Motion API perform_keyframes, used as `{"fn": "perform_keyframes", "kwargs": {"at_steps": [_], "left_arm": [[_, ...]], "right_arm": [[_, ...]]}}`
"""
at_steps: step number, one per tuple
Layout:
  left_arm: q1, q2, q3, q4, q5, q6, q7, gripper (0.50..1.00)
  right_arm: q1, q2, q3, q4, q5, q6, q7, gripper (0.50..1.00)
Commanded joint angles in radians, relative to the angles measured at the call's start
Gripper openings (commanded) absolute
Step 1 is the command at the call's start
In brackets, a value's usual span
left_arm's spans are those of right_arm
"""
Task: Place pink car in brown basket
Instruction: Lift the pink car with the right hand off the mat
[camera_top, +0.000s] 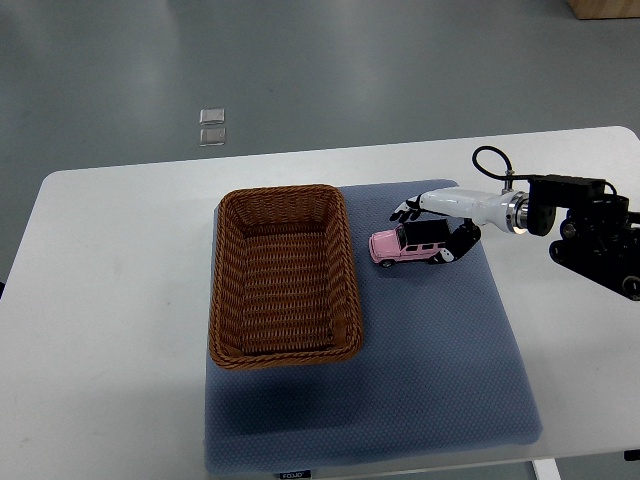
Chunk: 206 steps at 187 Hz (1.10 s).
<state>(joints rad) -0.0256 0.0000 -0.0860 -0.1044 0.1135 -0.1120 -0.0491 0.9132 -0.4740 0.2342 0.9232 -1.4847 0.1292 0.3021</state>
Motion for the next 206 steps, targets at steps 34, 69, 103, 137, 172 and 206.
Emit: {"fn": "perform_keyframes", "kwargs": {"at_steps": [34, 69, 103, 137, 172, 206], "left_arm": [[-0.007, 0.000, 0.000, 0.000, 0.000, 0.000, 0.000, 1.000], [-0.007, 0.000, 0.000, 0.000, 0.000, 0.000, 0.000, 1.000], [-0.008, 0.000, 0.000, 0.000, 0.000, 0.002, 0.000, 1.000], [-0.008, 0.000, 0.000, 0.000, 0.000, 0.000, 0.000, 1.000], [-0.008, 0.000, 0.000, 0.000, 0.000, 0.000, 0.000, 1.000], [-0.008, 0.000, 0.000, 0.000, 0.000, 0.000, 0.000, 1.000]], "right_arm": [[0.010, 0.003, -0.012, -0.017, -0.002, -0.006, -0.026, 0.560], [0.010, -0.002, -0.009, -0.017, 0.000, -0.049, -0.026, 0.500], [0.036, -0.021, 0.010, -0.017, 0.015, -0.118, -0.020, 0.500], [0.085, -0.049, 0.020, -0.015, 0.038, -0.169, -0.011, 0.500], [0.128, -0.003, 0.033, -0.007, 0.046, -0.187, 0.011, 0.500], [0.138, 0.107, 0.031, -0.007, 0.046, -0.188, 0.012, 0.500]]}}
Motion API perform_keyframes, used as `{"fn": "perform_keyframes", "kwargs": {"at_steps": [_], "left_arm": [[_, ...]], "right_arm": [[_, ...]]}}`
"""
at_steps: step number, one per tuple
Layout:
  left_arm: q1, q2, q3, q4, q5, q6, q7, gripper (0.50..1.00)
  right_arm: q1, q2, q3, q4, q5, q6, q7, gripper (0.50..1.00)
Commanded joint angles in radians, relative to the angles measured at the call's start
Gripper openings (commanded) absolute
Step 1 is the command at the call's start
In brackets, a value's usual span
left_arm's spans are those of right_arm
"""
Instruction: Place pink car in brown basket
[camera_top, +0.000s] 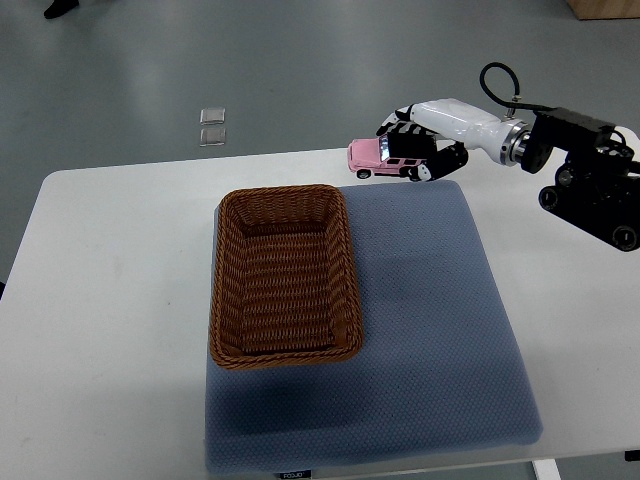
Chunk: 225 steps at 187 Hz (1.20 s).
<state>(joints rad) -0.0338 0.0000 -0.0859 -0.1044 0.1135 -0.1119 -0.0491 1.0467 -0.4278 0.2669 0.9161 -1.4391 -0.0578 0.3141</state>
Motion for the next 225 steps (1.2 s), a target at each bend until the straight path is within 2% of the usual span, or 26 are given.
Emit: {"fn": "perform_keyframes", "kwargs": {"at_steps": [1, 47, 69, 89, 124, 142, 161, 210, 225], "left_arm": [[0.000, 0.000, 0.000, 0.000, 0.000, 0.000, 0.000, 1.000], [0.000, 0.000, -0.002, 0.000, 0.000, 0.000, 0.000, 1.000], [-0.001, 0.000, 0.000, 0.000, 0.000, 0.000, 0.000, 1.000], [-0.001, 0.000, 0.000, 0.000, 0.000, 0.000, 0.000, 1.000], [-0.003, 0.000, 0.000, 0.000, 0.000, 0.000, 0.000, 1.000], [-0.005, 0.000, 0.000, -0.001, 0.000, 0.000, 0.000, 1.000], [-0.005, 0.000, 0.000, 0.000, 0.000, 0.000, 0.000, 1.000], [-0.003, 0.000, 0.000, 0.000, 0.000, 0.000, 0.000, 1.000], [-0.005, 0.000, 0.000, 0.000, 0.000, 0.000, 0.000, 1.000]], "right_arm": [[0.004, 0.061, -0.001, 0.000, 0.000, -0.001, 0.000, 0.500], [0.019, 0.248, -0.012, 0.000, -0.006, 0.003, -0.001, 0.500], [0.021, 0.284, -0.021, -0.005, -0.011, 0.009, -0.003, 0.502], [0.015, 0.294, -0.055, -0.010, -0.017, 0.010, -0.003, 0.554], [0.015, 0.293, -0.120, -0.033, -0.018, 0.006, -0.003, 0.756], [0.015, 0.291, -0.120, -0.045, -0.018, 0.007, -0.003, 0.836], [0.015, 0.288, -0.120, -0.046, -0.018, 0.009, -0.004, 0.893], [0.013, 0.261, -0.089, -0.056, 0.000, -0.005, -0.003, 0.907], [0.007, 0.238, -0.018, -0.069, 0.040, -0.019, -0.004, 0.905]]}}
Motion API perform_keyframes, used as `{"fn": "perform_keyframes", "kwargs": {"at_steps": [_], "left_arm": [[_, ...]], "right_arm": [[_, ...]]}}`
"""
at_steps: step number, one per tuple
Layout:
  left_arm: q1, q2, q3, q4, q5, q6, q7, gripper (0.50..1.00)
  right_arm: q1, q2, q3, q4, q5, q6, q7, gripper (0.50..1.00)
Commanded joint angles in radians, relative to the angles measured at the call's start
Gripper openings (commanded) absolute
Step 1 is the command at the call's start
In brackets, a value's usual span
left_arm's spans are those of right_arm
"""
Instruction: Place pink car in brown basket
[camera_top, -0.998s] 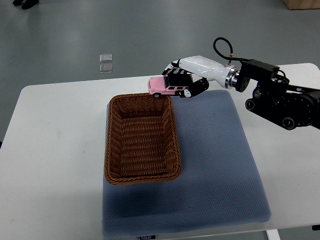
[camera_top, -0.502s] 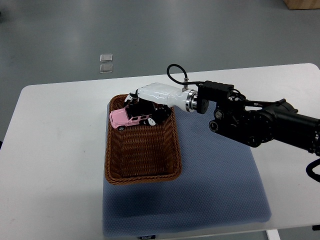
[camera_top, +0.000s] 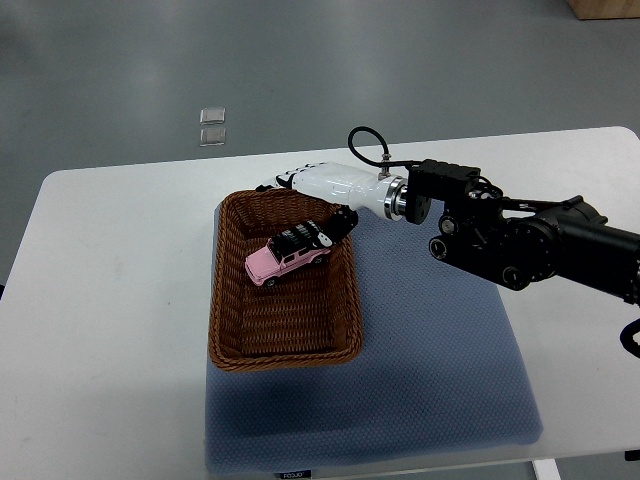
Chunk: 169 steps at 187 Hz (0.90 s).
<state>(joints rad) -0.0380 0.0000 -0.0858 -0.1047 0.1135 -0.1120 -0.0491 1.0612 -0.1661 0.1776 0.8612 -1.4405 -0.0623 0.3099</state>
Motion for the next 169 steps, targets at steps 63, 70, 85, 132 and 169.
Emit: {"fn": "perform_keyframes", "kwargs": {"at_steps": [63, 70, 85, 132, 169], "left_arm": [[0.000, 0.000, 0.000, 0.000, 0.000, 0.000, 0.000, 1.000], [0.000, 0.000, 0.000, 0.000, 0.000, 0.000, 0.000, 1.000], [0.000, 0.000, 0.000, 0.000, 0.000, 0.000, 0.000, 1.000], [0.000, 0.000, 0.001, -0.001, 0.000, 0.000, 0.000, 1.000], [0.000, 0.000, 0.003, -0.001, 0.000, 0.000, 0.000, 1.000]], "right_arm": [[-0.168, -0.044, 0.375, -0.211, 0.684, -0.014, -0.014, 0.905], [-0.182, -0.053, 0.385, -0.226, 0.755, -0.011, -0.014, 0.905], [-0.216, -0.072, 0.405, -0.237, 0.924, -0.014, -0.014, 0.905], [-0.283, -0.087, 0.413, -0.240, 1.186, -0.024, -0.012, 0.905], [-0.287, -0.085, 0.418, -0.240, 1.186, -0.018, 0.000, 0.915]]}}
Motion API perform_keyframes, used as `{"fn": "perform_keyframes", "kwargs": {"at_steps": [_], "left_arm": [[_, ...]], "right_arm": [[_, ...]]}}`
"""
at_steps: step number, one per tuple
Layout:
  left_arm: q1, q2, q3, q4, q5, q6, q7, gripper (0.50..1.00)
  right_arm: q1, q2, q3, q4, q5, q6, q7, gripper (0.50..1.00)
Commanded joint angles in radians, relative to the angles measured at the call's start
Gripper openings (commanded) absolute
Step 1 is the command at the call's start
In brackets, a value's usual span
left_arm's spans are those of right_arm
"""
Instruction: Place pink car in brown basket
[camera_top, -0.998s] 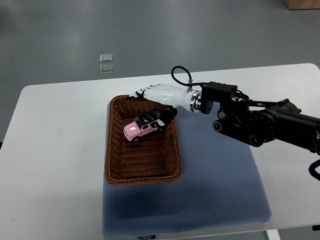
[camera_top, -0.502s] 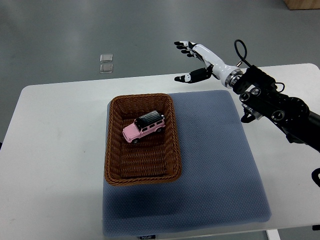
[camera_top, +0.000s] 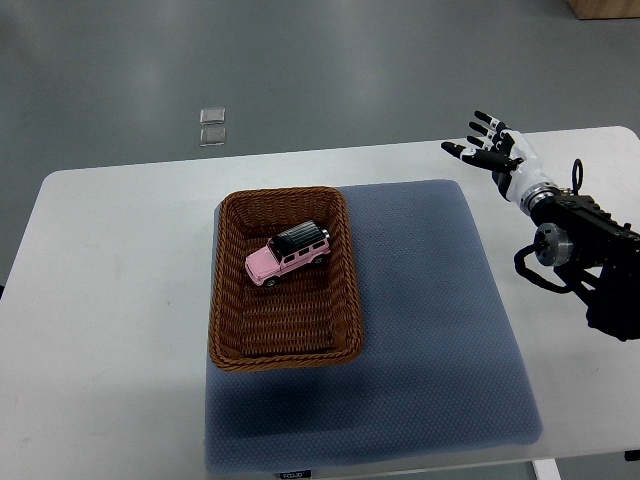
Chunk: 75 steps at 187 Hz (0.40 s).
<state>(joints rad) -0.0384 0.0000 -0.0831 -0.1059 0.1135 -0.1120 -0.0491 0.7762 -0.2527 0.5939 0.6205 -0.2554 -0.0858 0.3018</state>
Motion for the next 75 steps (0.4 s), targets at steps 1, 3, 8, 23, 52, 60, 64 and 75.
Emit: {"fn": "perform_keyframes", "kwargs": {"at_steps": [1, 3, 8, 23, 52, 60, 64, 75], "left_arm": [[0.000, 0.000, 0.000, 0.000, 0.000, 0.000, 0.000, 1.000], [0.000, 0.000, 0.000, 0.000, 0.000, 0.000, 0.000, 1.000], [0.000, 0.000, 0.000, 0.000, 0.000, 0.000, 0.000, 1.000], [0.000, 0.000, 0.000, 0.000, 0.000, 0.000, 0.000, 1.000], [0.000, 0.000, 0.000, 0.000, 0.000, 0.000, 0.000, 1.000], [0.000, 0.000, 0.000, 0.000, 0.000, 0.000, 0.000, 1.000], [0.000, 0.000, 0.000, 0.000, 0.000, 0.000, 0.000, 1.000], [0.000, 0.000, 0.000, 0.000, 0.000, 0.000, 0.000, 1.000]], "right_arm": [[-0.002, 0.001, 0.001, 0.001, 0.001, 0.006, 0.008, 0.915], [-0.003, 0.001, 0.001, 0.001, 0.001, 0.006, 0.008, 0.915], [-0.003, 0.003, 0.001, 0.001, 0.001, 0.006, 0.008, 0.915], [-0.003, 0.001, 0.003, 0.001, 0.001, 0.012, 0.008, 0.917], [-0.002, 0.003, 0.001, 0.007, 0.001, 0.012, 0.010, 0.917], [-0.002, 0.004, 0.001, 0.007, 0.001, 0.012, 0.010, 0.917], [-0.002, 0.006, 0.001, 0.007, 0.001, 0.012, 0.010, 0.917], [0.000, 0.006, 0.001, 0.007, 0.001, 0.012, 0.010, 0.917]]}}
